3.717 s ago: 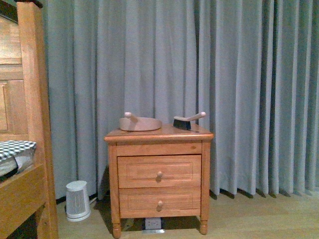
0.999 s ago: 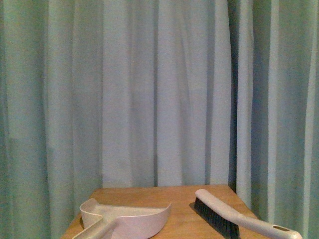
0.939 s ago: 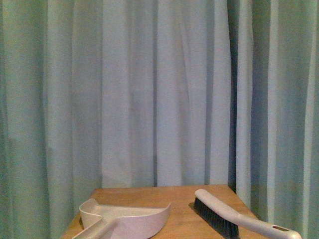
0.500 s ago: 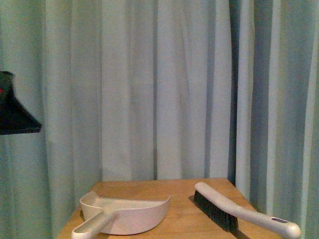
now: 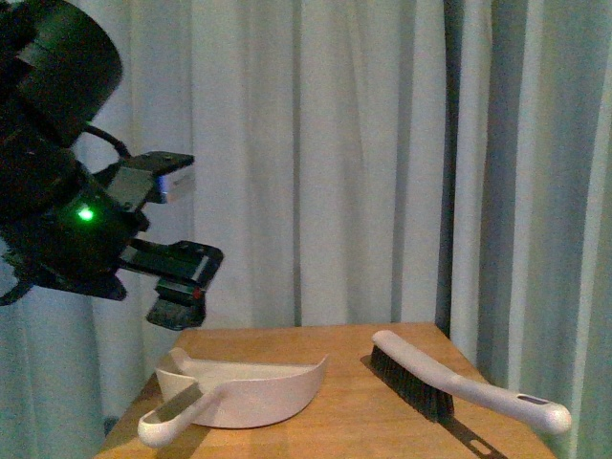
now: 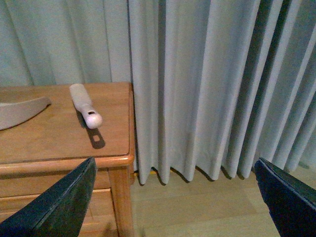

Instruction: Clean up trash

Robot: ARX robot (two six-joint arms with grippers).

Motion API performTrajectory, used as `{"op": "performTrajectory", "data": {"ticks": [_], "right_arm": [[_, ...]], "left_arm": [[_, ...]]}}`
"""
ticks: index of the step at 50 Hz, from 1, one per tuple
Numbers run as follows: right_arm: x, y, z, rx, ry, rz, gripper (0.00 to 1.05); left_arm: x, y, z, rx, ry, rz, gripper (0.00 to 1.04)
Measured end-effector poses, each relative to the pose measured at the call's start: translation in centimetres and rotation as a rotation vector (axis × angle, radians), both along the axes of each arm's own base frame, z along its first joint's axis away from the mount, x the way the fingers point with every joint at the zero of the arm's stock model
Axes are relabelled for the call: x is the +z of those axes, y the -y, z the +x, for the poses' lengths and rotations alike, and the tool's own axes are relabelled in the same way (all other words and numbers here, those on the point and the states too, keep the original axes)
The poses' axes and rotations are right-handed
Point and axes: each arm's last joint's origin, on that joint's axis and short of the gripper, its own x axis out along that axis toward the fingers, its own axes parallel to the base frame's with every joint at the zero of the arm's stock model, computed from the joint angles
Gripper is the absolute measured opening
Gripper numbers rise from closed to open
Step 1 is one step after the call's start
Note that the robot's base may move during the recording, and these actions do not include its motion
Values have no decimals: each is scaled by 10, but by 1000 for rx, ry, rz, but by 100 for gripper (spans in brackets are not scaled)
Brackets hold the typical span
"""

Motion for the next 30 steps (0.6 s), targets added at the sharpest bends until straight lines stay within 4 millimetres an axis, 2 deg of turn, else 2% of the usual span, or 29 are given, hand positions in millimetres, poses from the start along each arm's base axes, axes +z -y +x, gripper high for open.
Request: {"op": "performTrajectory", "data": {"ticks": [4,11,30], "right_arm": [[0,0,0,0,0,0,97],[0,0,0,0,0,0,97],[0,0,0,0,0,0,97]], "left_arm": [[-14,14,6,16,-29,60,97],[-39,15,22,110,-105,135,97],[-51,17,32,173,-213,104,97]]}}
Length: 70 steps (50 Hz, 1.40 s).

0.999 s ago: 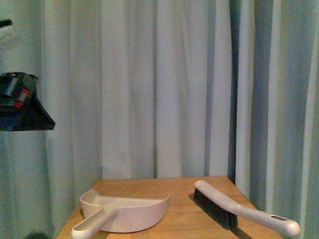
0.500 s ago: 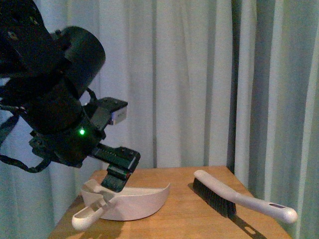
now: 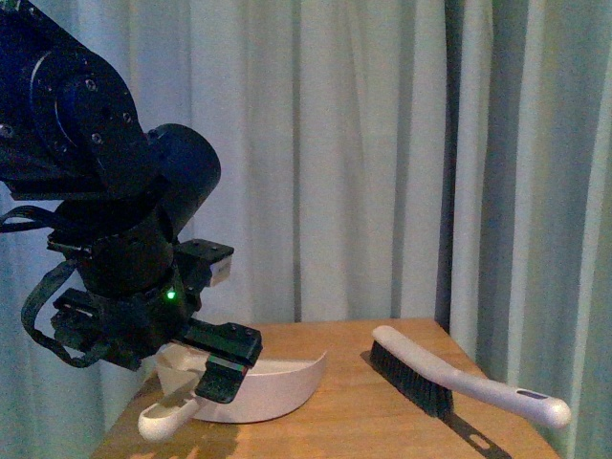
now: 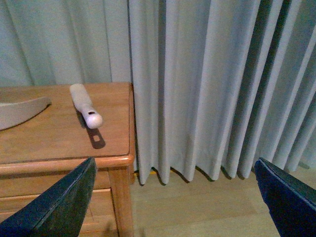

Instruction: Clean up trash

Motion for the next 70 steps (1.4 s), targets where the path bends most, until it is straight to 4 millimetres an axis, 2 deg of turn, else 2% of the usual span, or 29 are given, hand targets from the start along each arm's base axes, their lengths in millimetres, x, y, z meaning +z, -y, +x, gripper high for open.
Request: {"op": "performTrajectory", "data": {"ticks": [28,70], "right_arm": [[0,0,0,0,0,0,97],[0,0,0,0,0,0,97]], "left_arm": [[-11,20,5,20,-38,-74,97],[-49,8,23,34,-44,-44,97]]}}
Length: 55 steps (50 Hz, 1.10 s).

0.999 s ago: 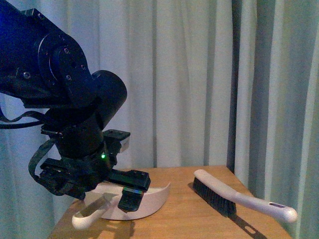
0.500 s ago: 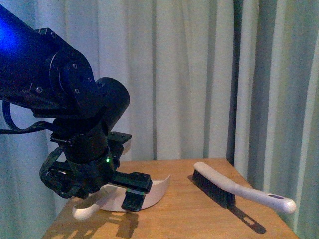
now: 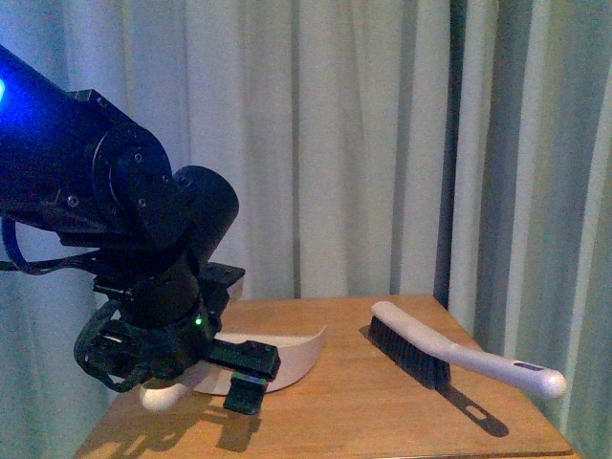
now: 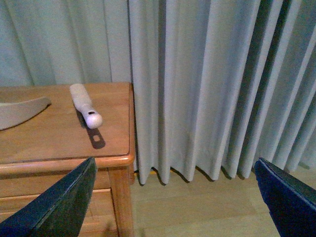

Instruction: Clean up trash

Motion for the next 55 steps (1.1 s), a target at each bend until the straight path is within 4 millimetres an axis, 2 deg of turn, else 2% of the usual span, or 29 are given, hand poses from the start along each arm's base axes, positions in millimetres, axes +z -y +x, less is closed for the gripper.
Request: {"op": "performTrajectory", "data": {"ticks": [6,11,16,22,42,48,55], "right_arm": [[0,0,0,0,0,0,97],[0,0,0,0,0,0,97],[0,0,0,0,0,0,97],[0,0,0,1,0,0,97],[0,0,0,1,0,0,97],[0,0,0,0,0,0,97],[0,0,0,1,0,0,97]], "left_arm": [[-4,-1,0,-1,-2,8,82],[-6,-2,0,-5,-5,13,65],[-8,-3,-1,-12,-4,18,42],[-10,-3,-1,-17,-7,23,25],[-3,-5,-8,-44,25,-18,24],[12,-8,-18,-54,75,-44,24],[41,-16,-38,-69,178,-56,24]]}}
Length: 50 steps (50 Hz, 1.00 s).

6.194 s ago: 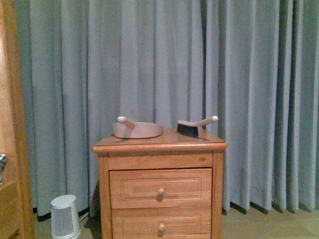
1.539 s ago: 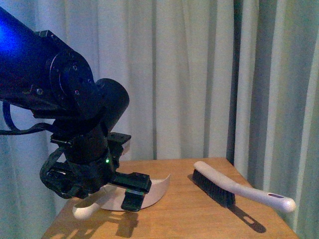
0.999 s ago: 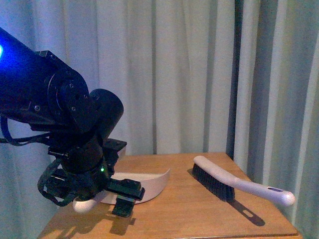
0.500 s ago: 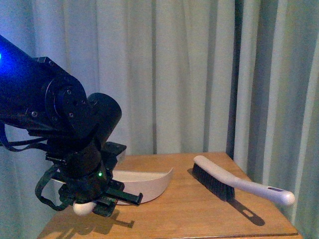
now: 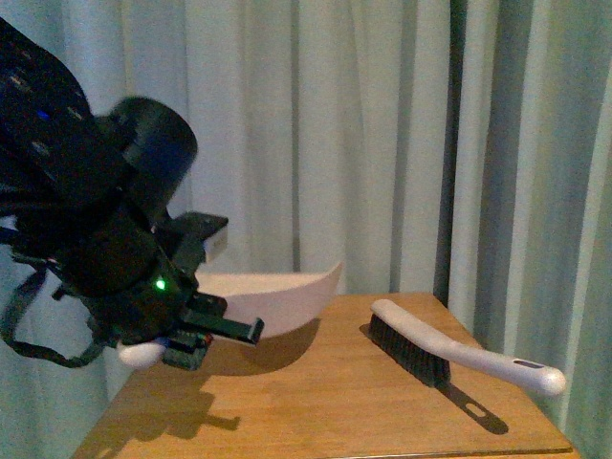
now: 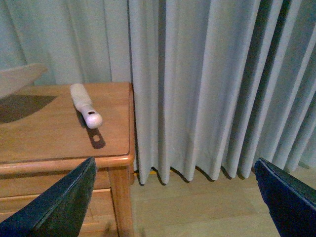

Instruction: Clean up trash

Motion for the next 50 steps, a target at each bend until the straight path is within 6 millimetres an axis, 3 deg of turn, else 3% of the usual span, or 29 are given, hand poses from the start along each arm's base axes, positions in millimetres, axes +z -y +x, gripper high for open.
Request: {"op": "performTrajectory", "data": {"ticks": [8,20,38,50], "right_arm": [[0,0,0,0,0,0,97],[0,0,0,0,0,0,97],[0,0,0,0,0,0,97],[0,0,0,0,0,0,97]], "left_arm": [[28,-17,-29,11,131,23,24],[45,-59,-86,86,346,112,24],[28,-119,-184,199,460,-2,24],[24,-132,-233,201,622,-60,24]]}}
